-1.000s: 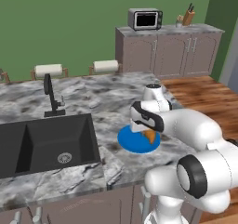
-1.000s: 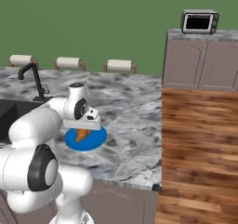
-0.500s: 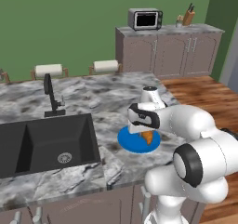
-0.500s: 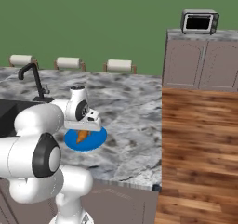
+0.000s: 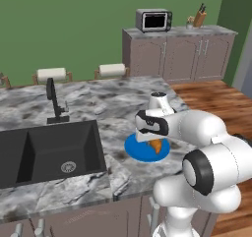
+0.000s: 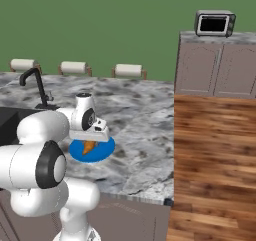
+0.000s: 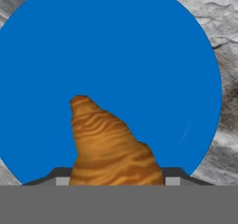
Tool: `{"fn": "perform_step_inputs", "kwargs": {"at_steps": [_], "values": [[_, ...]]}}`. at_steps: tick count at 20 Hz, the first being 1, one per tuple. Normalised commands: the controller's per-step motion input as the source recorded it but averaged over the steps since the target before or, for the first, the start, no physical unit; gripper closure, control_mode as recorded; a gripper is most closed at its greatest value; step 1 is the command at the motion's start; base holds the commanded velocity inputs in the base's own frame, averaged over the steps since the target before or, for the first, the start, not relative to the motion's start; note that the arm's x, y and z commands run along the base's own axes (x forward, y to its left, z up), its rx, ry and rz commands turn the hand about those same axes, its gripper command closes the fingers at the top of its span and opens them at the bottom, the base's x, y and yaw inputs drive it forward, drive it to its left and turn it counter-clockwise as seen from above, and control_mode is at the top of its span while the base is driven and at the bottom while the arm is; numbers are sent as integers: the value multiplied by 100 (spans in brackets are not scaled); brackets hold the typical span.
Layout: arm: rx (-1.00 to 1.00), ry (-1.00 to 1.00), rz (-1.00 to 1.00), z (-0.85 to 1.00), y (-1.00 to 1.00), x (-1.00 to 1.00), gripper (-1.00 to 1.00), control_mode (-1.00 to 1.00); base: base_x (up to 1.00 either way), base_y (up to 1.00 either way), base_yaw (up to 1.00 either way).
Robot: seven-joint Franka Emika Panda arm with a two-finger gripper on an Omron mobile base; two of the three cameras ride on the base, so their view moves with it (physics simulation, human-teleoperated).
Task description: Place the pastries on the plates.
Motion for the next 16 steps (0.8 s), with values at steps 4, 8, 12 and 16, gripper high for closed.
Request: {"fn": "perform_step_inputs", "kwargs": {"at_steps": [4,8,12,16], "values": [[0,0,0,0,0,0,-100,-100,0,0,0],[0,0,0,0,0,0,-100,-100,0,0,0],[1,-1,0,25,0,-9,-100,-100,0,0,0],[3,0,0,53,0,-39,-100,-100,0,0,0]]}}
